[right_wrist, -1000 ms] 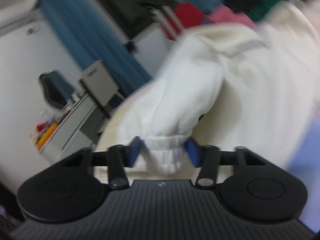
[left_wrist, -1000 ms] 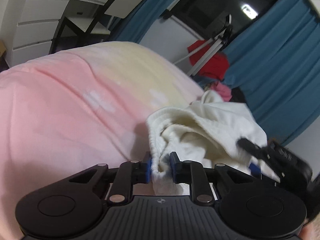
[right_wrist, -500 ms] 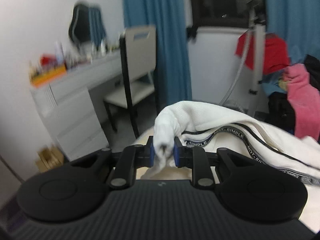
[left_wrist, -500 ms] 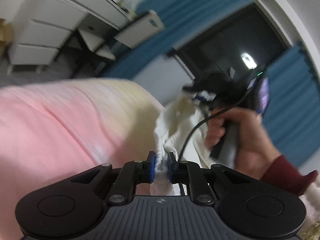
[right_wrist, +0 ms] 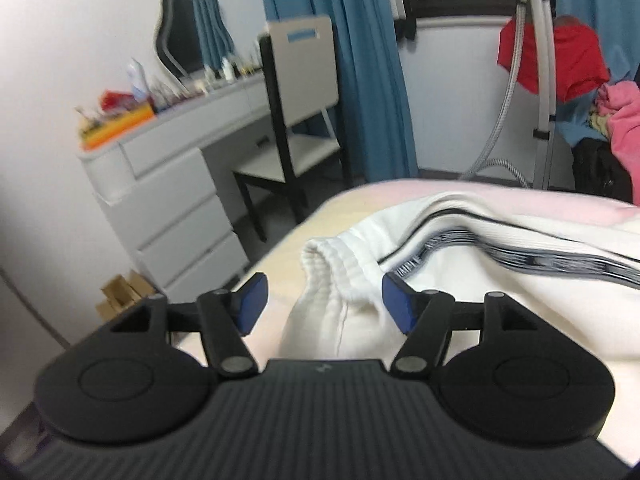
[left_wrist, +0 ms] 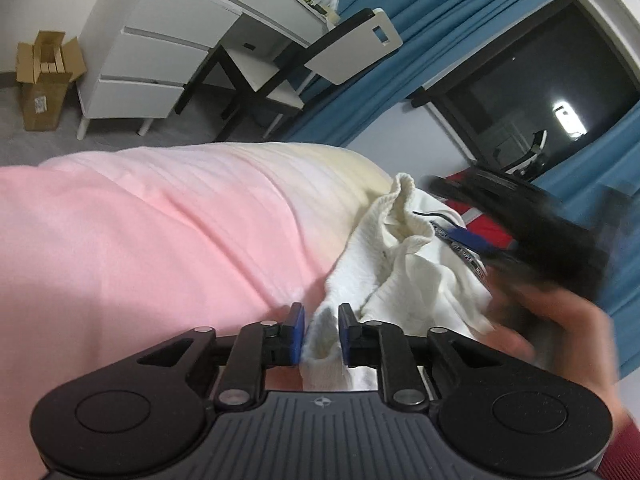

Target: Fold clothes

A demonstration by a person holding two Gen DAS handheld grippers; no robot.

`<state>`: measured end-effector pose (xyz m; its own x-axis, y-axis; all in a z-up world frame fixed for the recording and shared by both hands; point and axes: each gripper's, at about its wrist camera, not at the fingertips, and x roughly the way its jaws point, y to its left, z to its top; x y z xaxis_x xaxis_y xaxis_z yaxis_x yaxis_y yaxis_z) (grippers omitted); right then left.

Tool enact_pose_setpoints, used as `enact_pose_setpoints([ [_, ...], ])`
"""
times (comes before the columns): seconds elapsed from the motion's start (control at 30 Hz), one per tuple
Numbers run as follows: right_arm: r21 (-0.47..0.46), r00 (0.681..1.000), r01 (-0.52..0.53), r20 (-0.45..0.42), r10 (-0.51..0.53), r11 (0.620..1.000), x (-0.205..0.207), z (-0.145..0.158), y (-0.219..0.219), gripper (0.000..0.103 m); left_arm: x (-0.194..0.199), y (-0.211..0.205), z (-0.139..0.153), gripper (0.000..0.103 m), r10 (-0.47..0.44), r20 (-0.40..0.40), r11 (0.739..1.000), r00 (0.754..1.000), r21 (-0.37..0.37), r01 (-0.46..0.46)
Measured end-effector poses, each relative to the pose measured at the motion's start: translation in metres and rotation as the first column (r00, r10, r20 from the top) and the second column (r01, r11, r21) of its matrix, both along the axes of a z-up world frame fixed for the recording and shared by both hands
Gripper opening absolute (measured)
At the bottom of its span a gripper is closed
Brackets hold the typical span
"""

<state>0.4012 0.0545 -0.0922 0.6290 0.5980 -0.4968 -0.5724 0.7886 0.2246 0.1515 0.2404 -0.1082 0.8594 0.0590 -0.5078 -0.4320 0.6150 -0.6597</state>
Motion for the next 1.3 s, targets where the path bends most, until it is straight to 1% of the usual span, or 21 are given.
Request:
enact_pose_setpoints([
  [0.03,0.001,1.000,0.009,0.014,-0.009,1.000,-0.015,0.008,-0.013,0.065,-0.002,-0.003,0.005,0.028,0.000,-0.001,1.000,1.000,0.027,0.000],
  [0.1,0.006,0.999,0.038,0.035,-0.038,0.999,-0.047,0.020,-0.045,0.065,-0.006,-0.009,0.016,0.051,0.001,-0.003,0.997,1.000,0.081,0.000],
  [0.2,0.023,0.993,0.103,0.050,-0.104,0.994,-0.092,0.033,-0.099,0.065,-0.012,-0.018,0.032,0.067,0.001,-0.005,0.987,1.000,0.162,0.000],
  [0.27,0.032,0.984,0.170,0.051,-0.171,0.985,-0.125,0.038,-0.138,0.065,-0.020,-0.029,0.040,0.073,-0.008,-0.004,0.983,1.000,0.183,0.008],
  [0.33,0.033,0.971,0.229,0.062,-0.231,0.973,-0.161,0.039,-0.176,0.065,-0.027,-0.040,0.046,0.075,-0.031,-0.006,0.979,0.999,0.199,0.032],
  [0.43,0.029,0.943,0.321,0.088,-0.322,0.947,-0.210,0.035,-0.221,0.066,-0.035,-0.060,0.054,0.078,-0.078,-0.007,0.965,0.997,0.249,0.078],
  [0.53,0.046,0.911,0.398,0.097,-0.401,0.916,-0.252,0.027,-0.263,0.066,-0.043,-0.090,0.060,0.081,-0.146,-0.019,0.930,0.989,0.337,0.144],
  [0.63,0.082,0.880,0.463,0.080,-0.468,0.883,-0.274,0.021,-0.292,0.066,-0.050,-0.122,0.062,0.081,-0.226,-0.040,0.885,0.973,0.409,0.223],
  [0.73,0.113,0.859,0.497,0.079,-0.507,0.860,-0.281,0.018,-0.310,0.066,-0.055,-0.147,0.059,0.081,-0.292,-0.061,0.836,0.955,0.468,0.285],
  [0.83,0.144,0.845,0.520,0.052,-0.532,0.842,-0.278,0.019,-0.321,0.065,-0.057,-0.168,0.056,0.081,-0.329,-0.084,0.784,0.941,0.531,0.321],
  [0.93,0.180,0.830,0.542,0.043,-0.557,0.821,-0.279,0.019,-0.333,0.065,-0.049,-0.178,0.053,0.081,-0.377,-0.095,0.752,0.921,0.549,0.364],
  [1.0,0.173,0.812,0.566,0.054,-0.582,0.806,-0.278,0.018,-0.340,0.065,-0.037,-0.184,0.054,0.081,-0.406,-0.091,0.731,0.909,0.565,0.383],
  [1.1,0.156,0.776,0.614,0.058,-0.628,0.774,-0.274,0.014,-0.353,0.065,-0.009,-0.201,0.059,0.081,-0.454,-0.071,0.699,0.888,0.589,0.405],
  [1.2,0.164,0.749,0.654,-0.004,-0.662,0.739,-0.266,0.008,-0.369,0.066,0.029,-0.229,0.065,0.081,-0.523,-0.031,0.669,0.852,0.605,0.433],
  [1.3,0.172,0.734,0.674,-0.047,-0.678,0.718,-0.258,0.000,-0.381,0.066,0.081,-0.263,0.072,0.081,-0.567,-0.018,0.657,0.823,0.594,0.465],
])
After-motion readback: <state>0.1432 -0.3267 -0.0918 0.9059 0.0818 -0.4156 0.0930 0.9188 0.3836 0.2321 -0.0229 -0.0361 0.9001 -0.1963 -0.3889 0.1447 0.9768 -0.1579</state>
